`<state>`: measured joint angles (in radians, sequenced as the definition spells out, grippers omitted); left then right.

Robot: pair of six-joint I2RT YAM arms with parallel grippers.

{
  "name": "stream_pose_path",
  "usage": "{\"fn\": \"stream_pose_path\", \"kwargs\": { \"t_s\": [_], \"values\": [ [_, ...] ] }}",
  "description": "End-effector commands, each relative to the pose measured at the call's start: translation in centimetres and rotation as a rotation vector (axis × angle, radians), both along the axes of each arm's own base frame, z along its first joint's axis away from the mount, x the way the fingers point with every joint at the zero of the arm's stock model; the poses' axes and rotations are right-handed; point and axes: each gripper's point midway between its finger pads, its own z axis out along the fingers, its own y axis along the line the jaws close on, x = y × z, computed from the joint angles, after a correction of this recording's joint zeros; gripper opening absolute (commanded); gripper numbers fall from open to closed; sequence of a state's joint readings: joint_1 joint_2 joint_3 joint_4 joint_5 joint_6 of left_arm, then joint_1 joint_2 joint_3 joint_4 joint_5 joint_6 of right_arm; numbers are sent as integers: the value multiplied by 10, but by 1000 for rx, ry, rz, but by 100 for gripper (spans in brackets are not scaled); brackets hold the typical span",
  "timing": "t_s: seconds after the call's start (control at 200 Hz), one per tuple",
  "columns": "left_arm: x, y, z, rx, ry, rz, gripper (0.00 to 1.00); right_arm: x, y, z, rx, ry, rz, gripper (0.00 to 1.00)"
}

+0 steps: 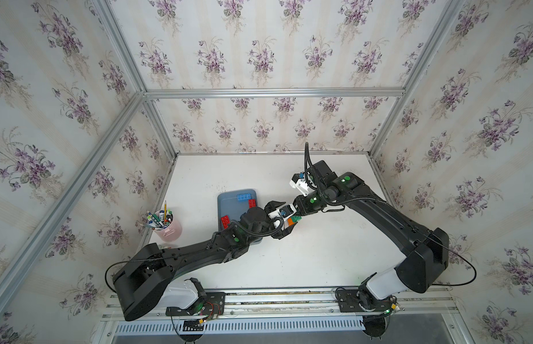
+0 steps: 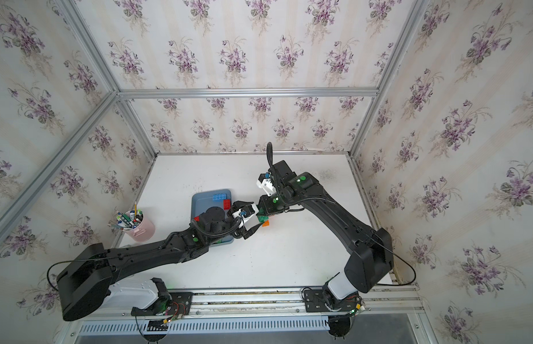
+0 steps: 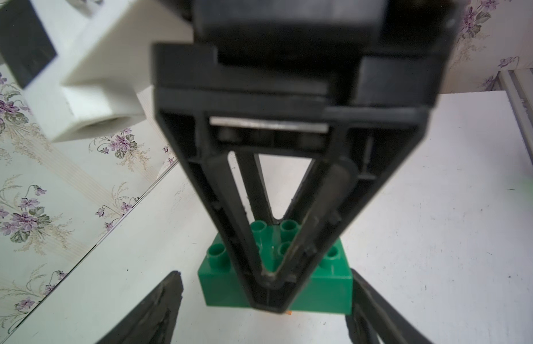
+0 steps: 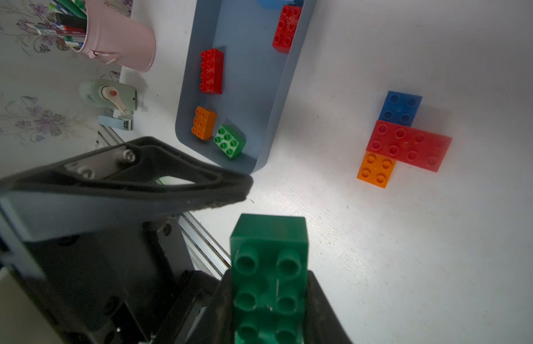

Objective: Assemble a rectangle with lego
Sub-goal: Adjust the lego brick.

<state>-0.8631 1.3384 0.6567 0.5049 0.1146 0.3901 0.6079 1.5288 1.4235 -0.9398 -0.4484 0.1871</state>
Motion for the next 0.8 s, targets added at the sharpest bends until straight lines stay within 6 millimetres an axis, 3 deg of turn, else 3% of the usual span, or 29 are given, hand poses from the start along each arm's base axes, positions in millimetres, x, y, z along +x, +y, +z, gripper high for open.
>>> {"fn": "stream_pose_path", "kwargs": {
  "t_s": [0.0,0.165,0.22,0.335,0.55,0.629,0.794],
  "values": [
    [-1,-3,12,-45,-11,-14,84,0,-1,5,1,-17,7,23],
    [-9,-1,16,-18,13,-42,88,11,-11,-5,-80,-98,29,21],
    [-16,5,17,6,29,-55,90,19,-15,-10,-111,-147,33,20],
    [-27,27,19,29,90,-81,93,24,-3,-10,-50,-228,109,19],
    [-82,55,36,-14,302,-345,100,24,11,-11,-36,-276,269,16],
    [-84,58,39,-37,297,-351,100,17,19,-7,9,-318,355,16],
    [-83,59,38,-13,277,-372,99,-25,24,-5,1,-559,726,8]
  ]
}}
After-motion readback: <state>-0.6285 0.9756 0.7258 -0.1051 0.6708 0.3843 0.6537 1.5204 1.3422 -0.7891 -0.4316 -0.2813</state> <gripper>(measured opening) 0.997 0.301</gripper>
